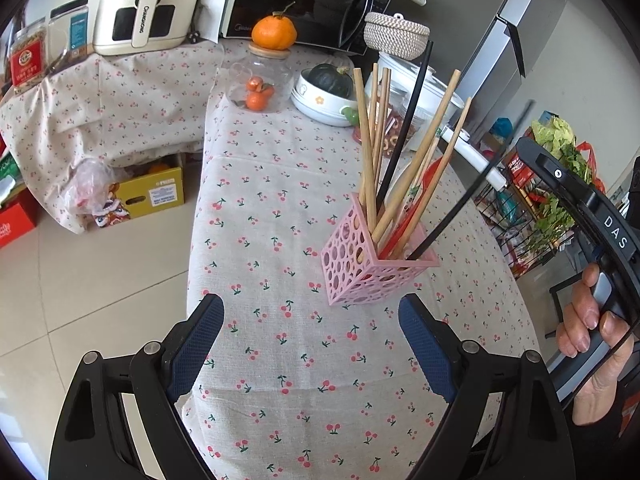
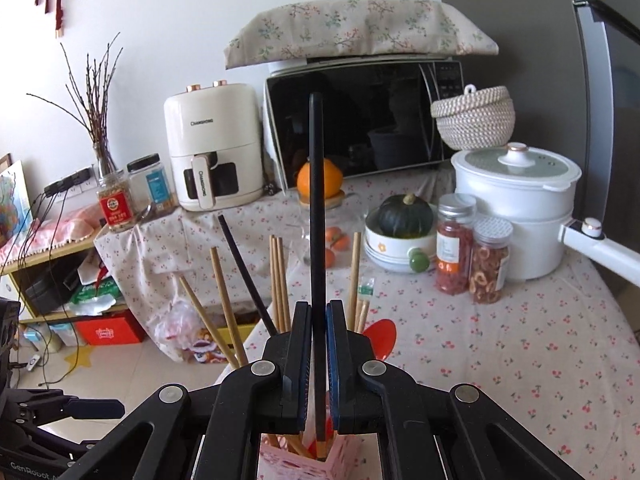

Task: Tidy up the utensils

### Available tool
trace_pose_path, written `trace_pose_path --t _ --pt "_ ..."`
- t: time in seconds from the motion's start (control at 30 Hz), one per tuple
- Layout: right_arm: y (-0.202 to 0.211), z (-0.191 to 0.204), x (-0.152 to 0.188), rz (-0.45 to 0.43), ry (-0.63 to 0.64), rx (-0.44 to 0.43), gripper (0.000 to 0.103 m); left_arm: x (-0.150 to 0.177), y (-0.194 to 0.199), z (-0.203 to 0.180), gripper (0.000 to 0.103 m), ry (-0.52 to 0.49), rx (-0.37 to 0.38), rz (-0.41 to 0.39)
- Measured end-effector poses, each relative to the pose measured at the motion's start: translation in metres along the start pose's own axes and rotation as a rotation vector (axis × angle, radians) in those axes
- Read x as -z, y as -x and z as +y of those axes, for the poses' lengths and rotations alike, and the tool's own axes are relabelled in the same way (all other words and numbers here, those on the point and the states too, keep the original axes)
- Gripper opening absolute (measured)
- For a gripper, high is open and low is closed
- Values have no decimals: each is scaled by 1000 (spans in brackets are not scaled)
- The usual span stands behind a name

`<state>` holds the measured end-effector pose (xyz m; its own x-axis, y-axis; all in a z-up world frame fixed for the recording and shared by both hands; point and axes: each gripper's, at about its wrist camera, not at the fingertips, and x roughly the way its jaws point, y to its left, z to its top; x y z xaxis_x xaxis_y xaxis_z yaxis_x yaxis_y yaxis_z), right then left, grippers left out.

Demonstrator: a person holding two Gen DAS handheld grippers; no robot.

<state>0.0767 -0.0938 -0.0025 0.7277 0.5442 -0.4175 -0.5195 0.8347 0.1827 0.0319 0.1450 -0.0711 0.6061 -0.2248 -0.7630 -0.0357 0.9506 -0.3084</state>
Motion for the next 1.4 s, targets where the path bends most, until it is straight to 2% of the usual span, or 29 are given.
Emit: trace_pose_path --t 0.03,0.1,0.13,0.23,0.3,0.37,0.47,0.6,0.67,0.77,0.87,1.0,1.13,1.4 --pt "2 -2 -1 -3 -5 -4 13 0 1 -2 91 -5 -2 -3" --pt "9 -2 -4 -13 0 0 15 0 3 -7 91 -10 -8 -11" --pt "14 -2 -6 -21 8 7 20 -1 5 -10 91 -13 -15 -13" --pt "28 -1 -9 -36 18 35 40 -1 13 -21 91 -25 -39 -41" --pt "39 -2 -10 -39 12 50 48 0 21 -31 94 -35 -54 -68" --pt "52 -4 -9 -39 12 71 64 1 29 -41 101 -42 -73 -98" --pt "75 -6 -4 -44 11 114 80 6 39 -57 103 -53 -93 -118" --pt "106 -9 0 -48 6 161 91 16 52 -78 103 -59 -123 -146" --pt "120 -11 2 -46 -1 188 103 22 60 -90 103 -71 -149 -165" --pt "137 -16 7 -30 -20 242 103 31 74 -107 103 -81 -187 -204" --pt "147 -24 13 12 -45 333 103 38 86 -120 103 -86 -209 -238" --pt "157 -28 19 32 -60 392 103 46 96 -140 103 -120 -239 -286" --pt "158 -26 23 50 -50 404 103 50 100 -154 103 -157 -271 -324" --pt "146 -32 32 97 -60 408 103 51 93 -161 103 -169 -261 -309"
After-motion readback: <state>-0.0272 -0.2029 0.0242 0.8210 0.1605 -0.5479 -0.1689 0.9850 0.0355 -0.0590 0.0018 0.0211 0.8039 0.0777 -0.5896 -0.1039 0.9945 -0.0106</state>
